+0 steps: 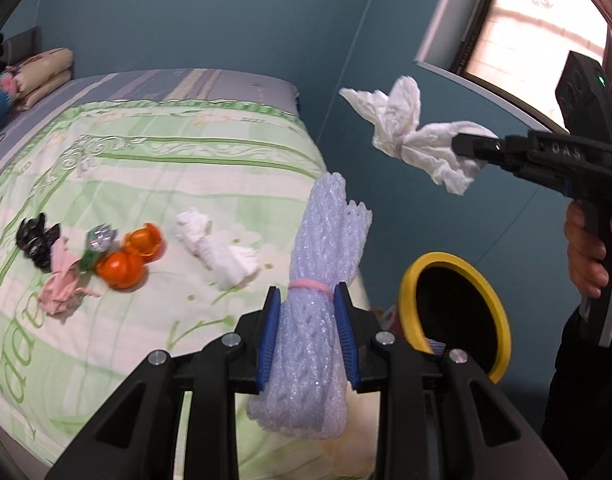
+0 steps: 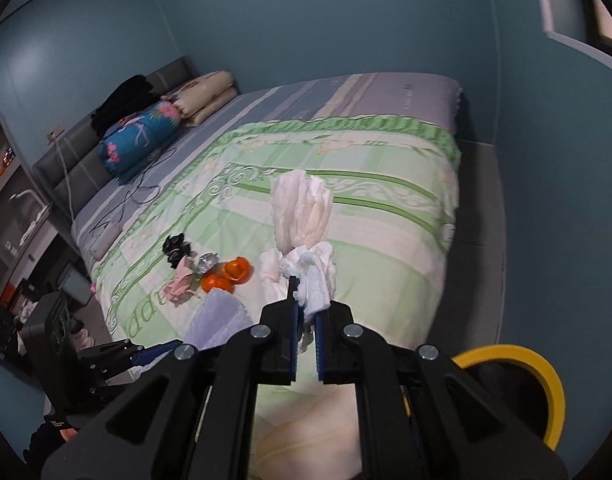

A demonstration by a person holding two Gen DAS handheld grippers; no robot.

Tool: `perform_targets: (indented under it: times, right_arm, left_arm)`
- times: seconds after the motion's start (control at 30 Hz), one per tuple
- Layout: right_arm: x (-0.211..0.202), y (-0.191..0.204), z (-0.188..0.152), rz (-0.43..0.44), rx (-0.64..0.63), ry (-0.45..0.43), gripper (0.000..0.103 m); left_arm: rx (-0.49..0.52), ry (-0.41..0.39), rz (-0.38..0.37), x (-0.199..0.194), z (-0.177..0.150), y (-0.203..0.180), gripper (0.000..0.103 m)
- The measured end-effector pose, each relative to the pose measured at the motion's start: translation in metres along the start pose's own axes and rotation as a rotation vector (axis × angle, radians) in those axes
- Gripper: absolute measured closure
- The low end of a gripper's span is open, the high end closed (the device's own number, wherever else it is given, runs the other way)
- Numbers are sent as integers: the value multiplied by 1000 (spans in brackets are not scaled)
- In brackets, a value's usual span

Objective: Collect trash
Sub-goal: 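Lift the white tissue and purple foam net and carry both over the yellow-rimmed bin, then open both tools to drop the tissue and foam net into the bin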

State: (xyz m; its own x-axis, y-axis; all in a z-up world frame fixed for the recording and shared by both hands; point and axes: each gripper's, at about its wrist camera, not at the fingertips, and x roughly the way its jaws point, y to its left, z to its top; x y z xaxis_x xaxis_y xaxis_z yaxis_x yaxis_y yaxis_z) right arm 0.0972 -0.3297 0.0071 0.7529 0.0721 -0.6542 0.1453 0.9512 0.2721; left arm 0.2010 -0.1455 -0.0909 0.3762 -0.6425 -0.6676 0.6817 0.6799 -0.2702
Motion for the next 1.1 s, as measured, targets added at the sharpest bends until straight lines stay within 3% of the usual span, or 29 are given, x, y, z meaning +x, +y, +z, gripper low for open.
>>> perform_targets:
  times: [0.23, 0.5, 1.1]
  right_arm:
    - [-38, -54, -29, -95, 105, -35, 97]
    - [-54, -111, -65, -170, 219, -34, 97]
    - [-40, -183, -131, -301, 336, 32, 97]
  left_arm:
    - [86, 38, -64, 24, 6, -59, 77]
    - [152, 113, -153, 69, -6, -117, 77]
    - [225, 281, -235, 136, -50, -185, 77]
